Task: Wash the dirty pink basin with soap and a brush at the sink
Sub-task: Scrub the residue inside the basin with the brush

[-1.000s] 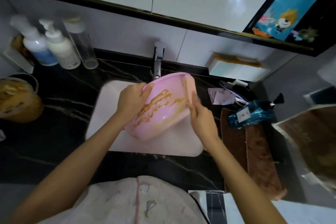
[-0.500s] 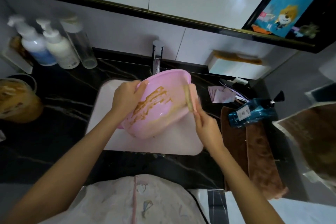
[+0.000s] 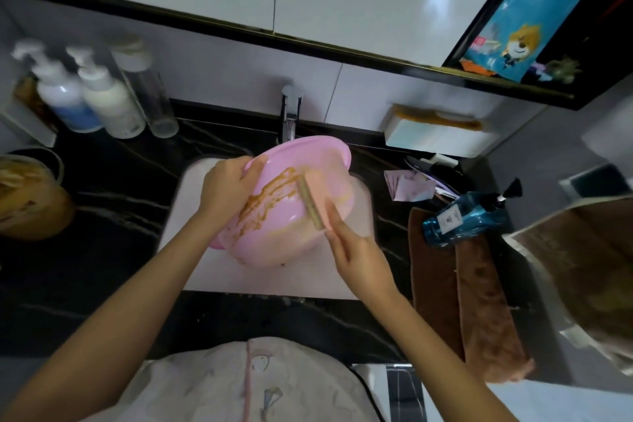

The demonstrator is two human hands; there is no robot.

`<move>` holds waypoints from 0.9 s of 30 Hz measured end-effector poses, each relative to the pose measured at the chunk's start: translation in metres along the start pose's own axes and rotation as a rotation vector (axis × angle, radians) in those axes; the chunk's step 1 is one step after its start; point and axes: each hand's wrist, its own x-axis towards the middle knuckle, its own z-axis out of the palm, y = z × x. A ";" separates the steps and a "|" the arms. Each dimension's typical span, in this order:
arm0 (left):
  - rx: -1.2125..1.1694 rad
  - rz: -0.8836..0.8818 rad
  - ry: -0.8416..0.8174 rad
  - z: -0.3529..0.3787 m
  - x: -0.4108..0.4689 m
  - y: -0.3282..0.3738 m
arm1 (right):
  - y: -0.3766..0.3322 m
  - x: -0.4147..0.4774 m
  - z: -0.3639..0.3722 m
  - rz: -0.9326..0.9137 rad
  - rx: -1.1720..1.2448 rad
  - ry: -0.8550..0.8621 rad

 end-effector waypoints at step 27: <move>0.101 0.034 -0.053 0.014 -0.003 0.021 | -0.033 0.042 -0.034 0.272 -0.124 -0.018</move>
